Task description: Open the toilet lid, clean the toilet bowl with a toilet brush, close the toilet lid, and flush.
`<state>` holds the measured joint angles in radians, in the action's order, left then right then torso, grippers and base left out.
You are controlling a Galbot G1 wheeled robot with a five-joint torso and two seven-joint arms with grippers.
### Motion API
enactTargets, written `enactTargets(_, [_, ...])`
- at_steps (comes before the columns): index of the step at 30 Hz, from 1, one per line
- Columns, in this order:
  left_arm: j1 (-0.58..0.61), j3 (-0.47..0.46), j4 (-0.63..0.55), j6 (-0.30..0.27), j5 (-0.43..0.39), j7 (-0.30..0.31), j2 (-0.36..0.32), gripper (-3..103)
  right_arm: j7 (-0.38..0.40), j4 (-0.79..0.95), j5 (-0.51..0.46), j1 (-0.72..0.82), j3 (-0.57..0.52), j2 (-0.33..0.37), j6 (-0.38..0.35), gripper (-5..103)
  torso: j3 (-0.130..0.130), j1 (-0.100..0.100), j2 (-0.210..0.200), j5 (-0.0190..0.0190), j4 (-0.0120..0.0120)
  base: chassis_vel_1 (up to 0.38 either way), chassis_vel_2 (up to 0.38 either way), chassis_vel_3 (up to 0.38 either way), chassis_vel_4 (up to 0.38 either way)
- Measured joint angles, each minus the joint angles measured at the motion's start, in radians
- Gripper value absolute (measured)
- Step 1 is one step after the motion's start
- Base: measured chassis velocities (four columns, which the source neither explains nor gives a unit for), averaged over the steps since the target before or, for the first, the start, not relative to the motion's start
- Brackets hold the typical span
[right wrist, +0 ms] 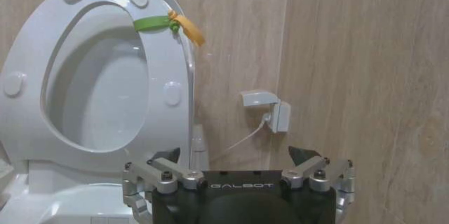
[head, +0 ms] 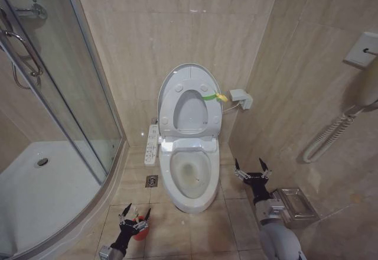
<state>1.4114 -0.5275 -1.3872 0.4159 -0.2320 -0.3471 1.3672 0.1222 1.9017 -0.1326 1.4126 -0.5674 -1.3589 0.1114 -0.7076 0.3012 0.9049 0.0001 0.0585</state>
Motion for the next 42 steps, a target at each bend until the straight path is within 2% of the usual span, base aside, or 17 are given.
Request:
enactTargets(10, [0.109, -0.025, -0.213, -0.056, 0.018, 0.043, 0.031, 100, 0.000, 0.000, 0.000, 0.000, 0.000, 0.000, 0.000, 100, 0.000, 0.000, 0.000, -0.0001, 0.0000, 0.000, 0.000, 0.000, 0.000])
enactTargets(14, [0.164, -0.041, -0.345, -0.138, 0.040, 0.095, 0.045, 100, 0.000, 0.000, 0.000, 0.000, 0.000, 0.000, 0.000, 100, 0.000, 0.000, 0.000, 0.0000, 0.0000, 0.000, 0.000, 0.000, 0.000])
enactTargets(15, [0.164, -0.041, -0.345, -0.138, 0.040, 0.095, 0.045, 100, 0.000, 0.000, 0.000, 0.000, 0.000, 0.000, 0.000, 100, 0.000, 0.000, 0.000, 0.0000, 0.0000, 0.000, 0.000, 0.000, 0.000])
enactTargets(17, [0.184, -0.051, -0.405, -0.177, 0.044, 0.107, 0.052, 100, 0.000, 0.000, 0.000, 0.000, 0.000, 0.000, 0.000, 100, 0.000, 0.000, 0.000, 0.0000, -0.0001, 0.000, 0.000, 0.000, 0.000])
enactTargets(26, [0.213, -0.084, -0.545, -0.275, 0.012, 0.096, 0.058, 100, 0.000, 0.000, 0.000, 0.000, 0.000, 0.000, 0.000, 100, 0.000, 0.000, 0.000, 0.0000, 0.0000, 0.000, 0.000, 0.000, 0.000])
enactTargets(30, [0.231, -0.101, -0.638, -0.357, 0.010, 0.090, 0.056, 100, 0.000, 0.000, 0.000, 0.000, 0.000, 0.000, 0.000, 100, 0.000, 0.000, 0.000, -0.0001, 0.0000, 0.000, 0.000, 0.000, 0.000])
enactTargets(31, [0.231, -0.101, -0.638, -0.357, 0.010, 0.090, 0.056, 100, 0.000, 0.000, 0.000, 0.000, 0.000, 0.000, 0.000, 100, 0.000, 0.000, 0.000, -0.0001, 0.0000, 0.000, 0.000, 0.000, 0.000])
enactTargets(34, [0.238, -0.104, -0.698, -0.398, 0.035, 0.137, 0.062, 100, 0.000, 0.000, 0.000, 0.000, 0.000, 0.000, 0.000, 100, 0.000, 0.000, 0.000, -0.0001, 0.0000, 0.000, 0.000, 0.000, 0.000])
enactTargets(35, [0.243, -0.097, -0.725, -0.416, 0.047, 0.184, 0.063, 100, 0.000, 0.000, 0.000, 0.000, 0.000, 0.000, 0.000, 100, 0.000, 0.000, 0.000, -0.0001, 0.0000, 0.000, 0.000, 0.000, 0.000])
enactTargets(36, [0.243, -0.097, -0.725, -0.416, 0.047, 0.184, 0.063, 100, 0.000, 0.000, 0.000, 0.000, 0.000, 0.000, 0.000, 100, 0.000, 0.000, 0.000, -0.0001, 0.0000, 0.000, 0.000, 0.000, 0.000])
enactTargets(39, [0.260, -0.065, -0.782, -0.468, 0.052, 0.286, 0.051, 100, 0.000, 0.000, 0.000, 0.000, 0.000, 0.000, 0.000, 100, 0.000, 0.000, 0.000, 0.0000, 0.0000, 0.000, 0.000, 0.000, 0.000])
enactTargets(42, [0.272, -0.051, -0.813, -0.496, 0.051, 0.323, 0.043, 100, 0.000, 0.000, 0.000, 0.000, 0.000, 0.000, 0.000, 100, 0.000, 0.000, 0.000, -0.0001, 0.0000, 0.000, 0.000, 0.000, 0.000])
